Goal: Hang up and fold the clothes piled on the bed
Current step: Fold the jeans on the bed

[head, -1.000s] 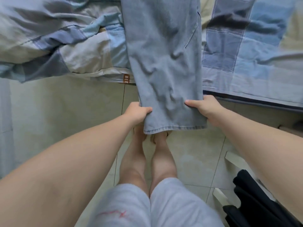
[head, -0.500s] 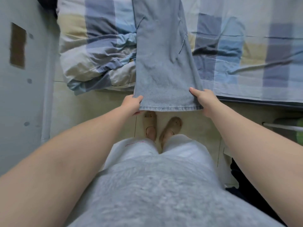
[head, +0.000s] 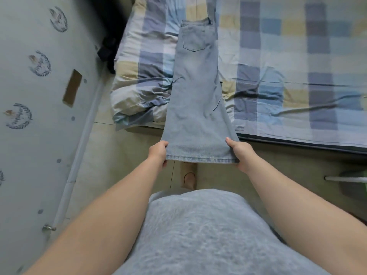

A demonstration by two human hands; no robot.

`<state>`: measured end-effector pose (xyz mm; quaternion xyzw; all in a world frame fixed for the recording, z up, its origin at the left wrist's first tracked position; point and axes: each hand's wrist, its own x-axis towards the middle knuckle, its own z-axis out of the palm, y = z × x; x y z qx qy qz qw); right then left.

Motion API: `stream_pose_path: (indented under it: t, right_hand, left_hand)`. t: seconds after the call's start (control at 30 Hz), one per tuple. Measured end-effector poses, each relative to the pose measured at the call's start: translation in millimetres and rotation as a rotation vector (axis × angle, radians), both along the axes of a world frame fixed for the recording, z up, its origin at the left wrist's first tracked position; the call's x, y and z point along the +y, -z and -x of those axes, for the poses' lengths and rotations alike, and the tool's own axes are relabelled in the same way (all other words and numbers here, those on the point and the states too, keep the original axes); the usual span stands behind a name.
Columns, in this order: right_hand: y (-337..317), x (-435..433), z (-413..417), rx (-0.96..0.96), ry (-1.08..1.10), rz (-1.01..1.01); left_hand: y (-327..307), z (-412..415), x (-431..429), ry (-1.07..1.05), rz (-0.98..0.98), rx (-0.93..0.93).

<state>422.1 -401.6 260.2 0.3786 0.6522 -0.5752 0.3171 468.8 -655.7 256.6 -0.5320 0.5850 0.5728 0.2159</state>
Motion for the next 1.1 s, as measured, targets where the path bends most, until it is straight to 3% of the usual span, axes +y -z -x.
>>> stream_pose_path:
  t: [0.3,0.5,0.8,1.1]
  right_hand:
    - [13.0,43.1,-140.7,-0.17,-0.013,0.023]
    - [13.5,62.2,-188.5,-0.21,-0.058,0.052]
    - [-2.7,53.4,-147.8,-0.154,0.01,0.084]
    - [-20.3,26.0,-11.7,-0.081,0.098,0.085]
  left_hand:
    - [24.3,-149.2,40.7,-0.024,-0.025,-0.137]
    - [15.6,-191.8,47.6,0.039,-0.06,-0.254]
    - [-1.2,-150.8,42.7,-0.017,-0.046,-0.166]
    - [-7.8,-12.7,17.2,-0.083,-0.164,0.0]
